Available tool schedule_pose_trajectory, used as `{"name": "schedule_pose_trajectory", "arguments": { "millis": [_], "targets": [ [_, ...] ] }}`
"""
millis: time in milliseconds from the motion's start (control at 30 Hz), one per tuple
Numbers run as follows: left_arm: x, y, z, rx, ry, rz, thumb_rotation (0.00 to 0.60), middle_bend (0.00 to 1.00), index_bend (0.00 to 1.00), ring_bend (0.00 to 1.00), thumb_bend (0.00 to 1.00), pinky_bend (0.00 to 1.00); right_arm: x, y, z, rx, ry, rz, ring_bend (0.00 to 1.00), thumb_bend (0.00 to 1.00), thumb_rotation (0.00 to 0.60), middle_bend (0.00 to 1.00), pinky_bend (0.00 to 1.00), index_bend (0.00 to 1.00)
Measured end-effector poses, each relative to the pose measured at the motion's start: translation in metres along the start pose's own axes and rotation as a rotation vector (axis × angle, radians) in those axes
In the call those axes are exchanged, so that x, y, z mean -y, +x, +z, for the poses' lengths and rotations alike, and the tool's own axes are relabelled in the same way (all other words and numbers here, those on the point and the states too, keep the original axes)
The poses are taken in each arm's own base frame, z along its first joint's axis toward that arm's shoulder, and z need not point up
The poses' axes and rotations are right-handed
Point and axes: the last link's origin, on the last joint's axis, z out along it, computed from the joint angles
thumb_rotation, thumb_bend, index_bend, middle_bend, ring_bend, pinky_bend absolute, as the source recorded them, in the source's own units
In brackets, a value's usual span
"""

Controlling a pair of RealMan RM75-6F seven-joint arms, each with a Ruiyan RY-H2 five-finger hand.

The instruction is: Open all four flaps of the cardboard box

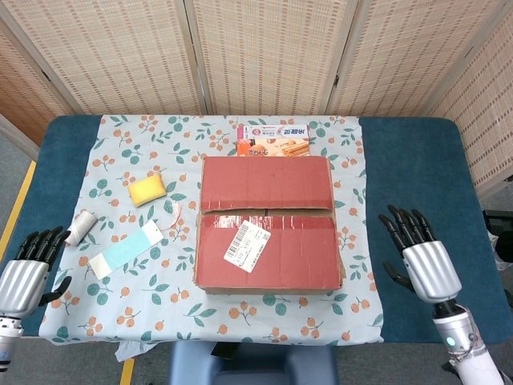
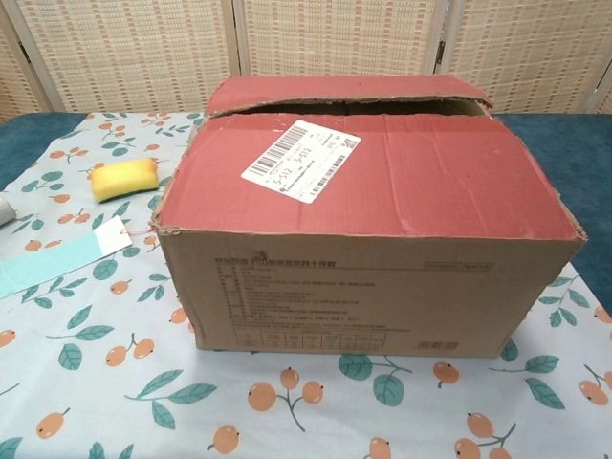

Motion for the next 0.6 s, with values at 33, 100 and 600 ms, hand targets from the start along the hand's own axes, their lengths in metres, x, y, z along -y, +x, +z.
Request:
{"name": "schedule_pose_trajectory", "arguments": {
  "millis": [33, 100, 600],
  "targets": [
    [0.003, 0.0, 0.003, -0.004, 0.006, 0.003, 0.6, 0.1, 0.06, 0.11, 0.38, 0.11, 0.003, 0.002, 0.005, -0.004, 0.01, -0.007, 0.02, 0.38, 0.6, 0.0, 0.0, 0.01],
    [0.007, 0.0, 0.008, -0.001, 0.015, 0.004, 0.6, 0.1, 0.06, 0.11, 0.39, 0.11, 0.01, 0.005, 0.016, -0.008, 0.025, -0.025, 0.02, 0.38, 0.6, 0.0, 0.0, 0.01],
    [0.028, 0.003, 0.034, -0.023, 0.052, -0.035, 0.6, 0.1, 0.02, 0.11, 0.39, 0.11, 0.063, -0.004, 0.097, 0.072, 0.099, -0.059, 0.0, 0.38, 0.6, 0.0, 0.0, 0.01]
  ]
}}
